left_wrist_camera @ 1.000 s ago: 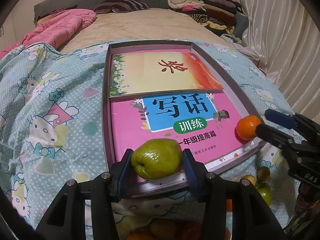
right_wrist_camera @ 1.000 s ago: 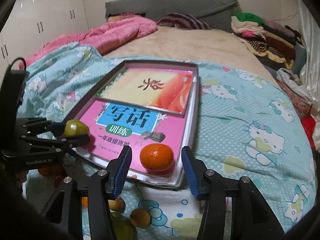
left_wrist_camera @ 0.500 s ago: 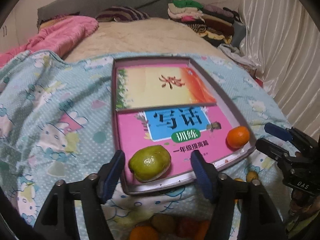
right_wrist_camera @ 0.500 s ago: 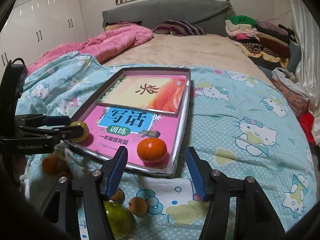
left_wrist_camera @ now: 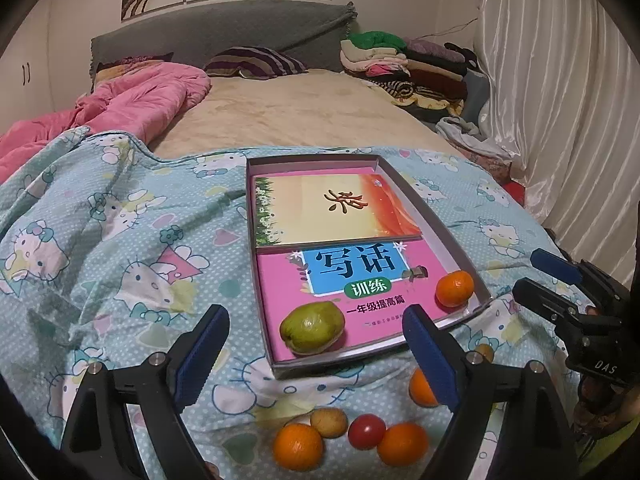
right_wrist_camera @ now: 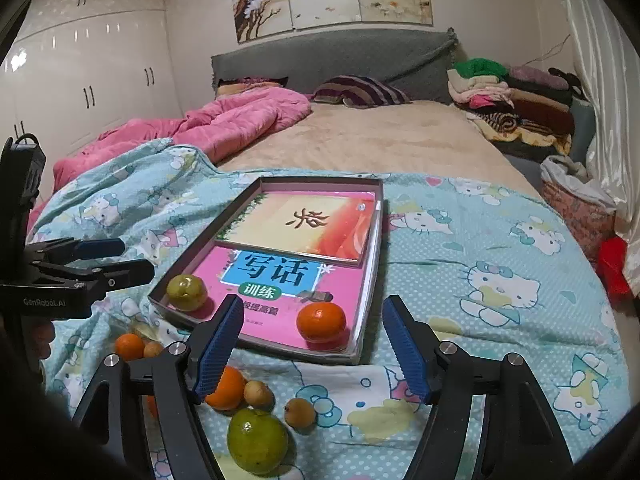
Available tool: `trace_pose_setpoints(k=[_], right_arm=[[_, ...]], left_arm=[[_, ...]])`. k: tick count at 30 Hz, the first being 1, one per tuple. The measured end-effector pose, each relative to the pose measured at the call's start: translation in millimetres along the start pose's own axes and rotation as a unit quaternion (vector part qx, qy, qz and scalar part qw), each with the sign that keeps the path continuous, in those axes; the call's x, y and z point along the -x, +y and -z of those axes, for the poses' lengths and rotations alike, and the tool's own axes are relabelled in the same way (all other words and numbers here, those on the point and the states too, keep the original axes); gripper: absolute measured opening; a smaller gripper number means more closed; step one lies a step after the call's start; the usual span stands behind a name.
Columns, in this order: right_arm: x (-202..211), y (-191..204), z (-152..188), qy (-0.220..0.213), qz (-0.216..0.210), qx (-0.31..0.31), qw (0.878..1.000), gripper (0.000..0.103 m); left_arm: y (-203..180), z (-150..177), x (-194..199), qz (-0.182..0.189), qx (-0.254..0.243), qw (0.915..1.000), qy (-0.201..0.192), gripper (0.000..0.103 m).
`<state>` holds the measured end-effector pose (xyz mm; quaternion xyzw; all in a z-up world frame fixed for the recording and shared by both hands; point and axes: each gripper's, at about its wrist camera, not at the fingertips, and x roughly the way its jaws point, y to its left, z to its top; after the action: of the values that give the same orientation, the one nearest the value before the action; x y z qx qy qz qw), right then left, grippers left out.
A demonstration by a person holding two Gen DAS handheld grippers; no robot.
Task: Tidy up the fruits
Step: 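Withdraw both open tools from the tray back toward the loose fruits, then grasp a large orange with the left tool while the right tool grasps the large green fruit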
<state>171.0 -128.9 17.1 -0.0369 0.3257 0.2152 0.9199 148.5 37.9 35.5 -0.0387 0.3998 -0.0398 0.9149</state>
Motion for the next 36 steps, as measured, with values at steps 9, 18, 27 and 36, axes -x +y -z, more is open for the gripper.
trace_pose_setpoints(k=[9, 18, 27, 36], right_arm=[[14.4, 7.0, 7.8, -0.012, -0.004, 0.000, 1.000, 0.074], [17.8, 14.8, 18.9, -0.005, -0.010, -0.001, 1.000, 0.074], [20.1, 18.9, 29.0, 0.003, -0.012, -0.004, 1.000, 0.074], [21.3, 22.6, 40.4, 0.014, -0.012, -0.004, 1.000, 0.074]], left_arm=[[13.5, 6.3, 15.5, -0.003, 0.018, 0.9998, -0.010, 0.088], [21.7, 23.4, 29.7, -0.008, 0.019, 0.9997, -0.014, 0.088], [26.7, 44.3, 21.5, -0.014, 0.017, 0.9997, 0.014, 0.088], [22.6, 62.8, 19.1, -0.017, 0.002, 0.9993, 0.033, 0.088]])
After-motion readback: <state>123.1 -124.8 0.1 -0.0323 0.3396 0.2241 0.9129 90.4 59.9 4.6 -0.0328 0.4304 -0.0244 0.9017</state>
